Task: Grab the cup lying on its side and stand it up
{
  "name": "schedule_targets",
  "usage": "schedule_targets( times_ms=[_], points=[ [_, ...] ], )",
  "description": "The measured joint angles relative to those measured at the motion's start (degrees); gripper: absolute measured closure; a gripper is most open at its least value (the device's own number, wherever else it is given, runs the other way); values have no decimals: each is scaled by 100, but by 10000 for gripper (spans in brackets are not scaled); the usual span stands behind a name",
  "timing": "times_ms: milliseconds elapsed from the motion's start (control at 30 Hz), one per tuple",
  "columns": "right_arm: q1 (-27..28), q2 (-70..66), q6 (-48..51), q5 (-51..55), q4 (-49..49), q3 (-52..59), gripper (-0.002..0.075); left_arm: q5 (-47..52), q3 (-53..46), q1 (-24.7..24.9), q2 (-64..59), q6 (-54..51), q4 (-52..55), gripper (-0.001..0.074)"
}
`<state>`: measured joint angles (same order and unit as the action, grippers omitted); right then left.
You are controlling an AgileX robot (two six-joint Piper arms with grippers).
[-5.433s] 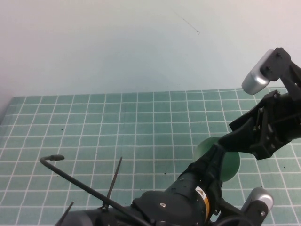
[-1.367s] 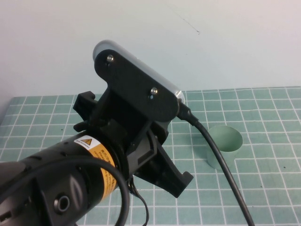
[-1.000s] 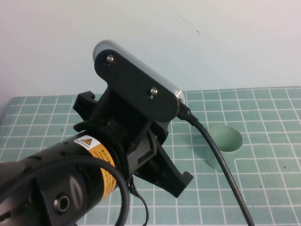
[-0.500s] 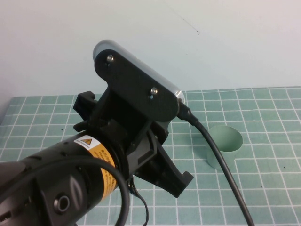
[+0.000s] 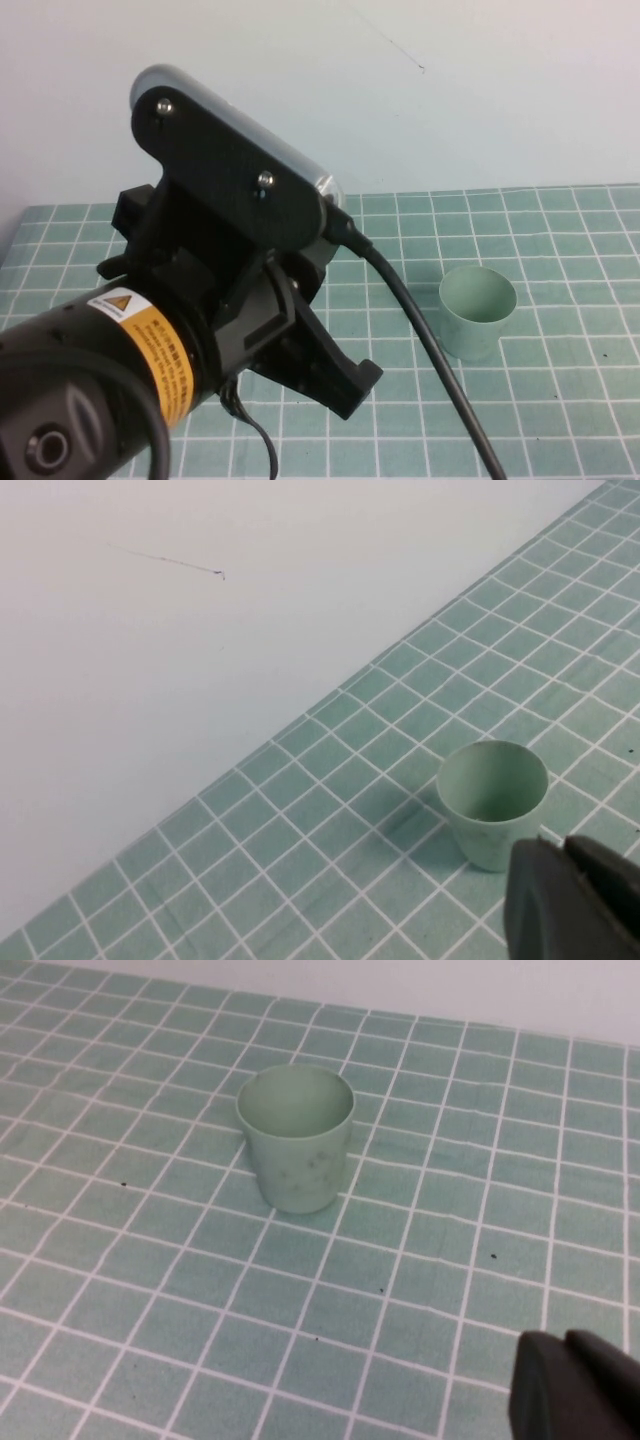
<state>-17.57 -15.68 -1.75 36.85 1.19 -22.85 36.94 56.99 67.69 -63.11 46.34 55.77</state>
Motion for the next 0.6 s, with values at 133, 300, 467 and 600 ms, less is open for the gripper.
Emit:
schedule_targets(
  times_ms=[133,300,467,600],
  points=[
    [0,0,0,0,0,0,726,15,0,0,72,0,0,736],
    [0,0,0,0,0,0,726,3,0,0,544,0,-8,736],
    [0,0,0,0,0,0,726,15,-25,-213,1246,125,-344,736],
    [0,0,0,0,0,0,726,-136,-483,-831,1704,448,-875,736]
  ],
)
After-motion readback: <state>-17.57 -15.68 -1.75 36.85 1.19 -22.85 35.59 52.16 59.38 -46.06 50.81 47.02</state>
